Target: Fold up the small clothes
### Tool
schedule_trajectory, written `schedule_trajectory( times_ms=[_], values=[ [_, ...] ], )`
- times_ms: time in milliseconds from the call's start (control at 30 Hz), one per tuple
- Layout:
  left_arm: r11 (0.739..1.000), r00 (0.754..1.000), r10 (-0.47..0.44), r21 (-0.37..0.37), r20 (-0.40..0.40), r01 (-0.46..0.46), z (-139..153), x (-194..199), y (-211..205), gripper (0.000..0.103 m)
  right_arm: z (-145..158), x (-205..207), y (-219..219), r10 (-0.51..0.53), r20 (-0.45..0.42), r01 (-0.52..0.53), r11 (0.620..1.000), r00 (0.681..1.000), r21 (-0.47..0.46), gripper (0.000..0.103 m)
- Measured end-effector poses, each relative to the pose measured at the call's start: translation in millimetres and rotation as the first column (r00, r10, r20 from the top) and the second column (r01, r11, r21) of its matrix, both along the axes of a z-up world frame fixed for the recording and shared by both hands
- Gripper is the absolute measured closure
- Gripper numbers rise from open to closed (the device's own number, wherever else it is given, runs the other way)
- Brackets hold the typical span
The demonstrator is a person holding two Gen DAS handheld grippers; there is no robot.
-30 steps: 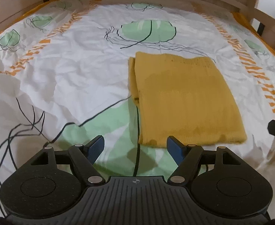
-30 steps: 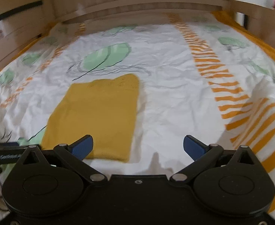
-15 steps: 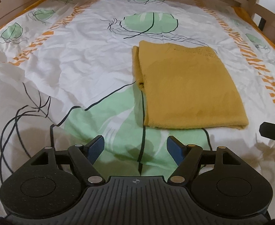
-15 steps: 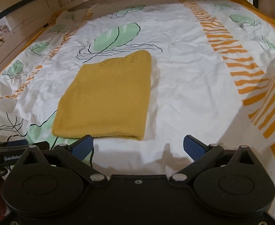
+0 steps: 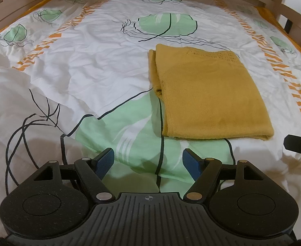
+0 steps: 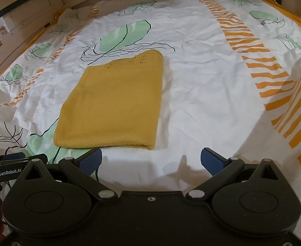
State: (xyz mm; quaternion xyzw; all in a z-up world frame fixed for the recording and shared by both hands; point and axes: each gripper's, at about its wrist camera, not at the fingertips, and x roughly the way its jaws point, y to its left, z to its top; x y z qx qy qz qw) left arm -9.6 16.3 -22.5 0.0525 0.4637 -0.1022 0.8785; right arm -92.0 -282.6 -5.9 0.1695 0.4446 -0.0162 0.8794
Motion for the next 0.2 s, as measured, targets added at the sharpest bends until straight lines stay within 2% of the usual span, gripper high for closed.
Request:
schedule_trajectory(
  times_ms=[200],
  values=[
    [1.0, 1.0, 0.001, -0.007, -0.004, -0.001, 0.1, 2.6, 2.0, 0.031, -1.9, 0.4, -1.4, -0.003, -0.015, 0.003, 1.0, 1.0, -0.001, 0.001]
  ],
)
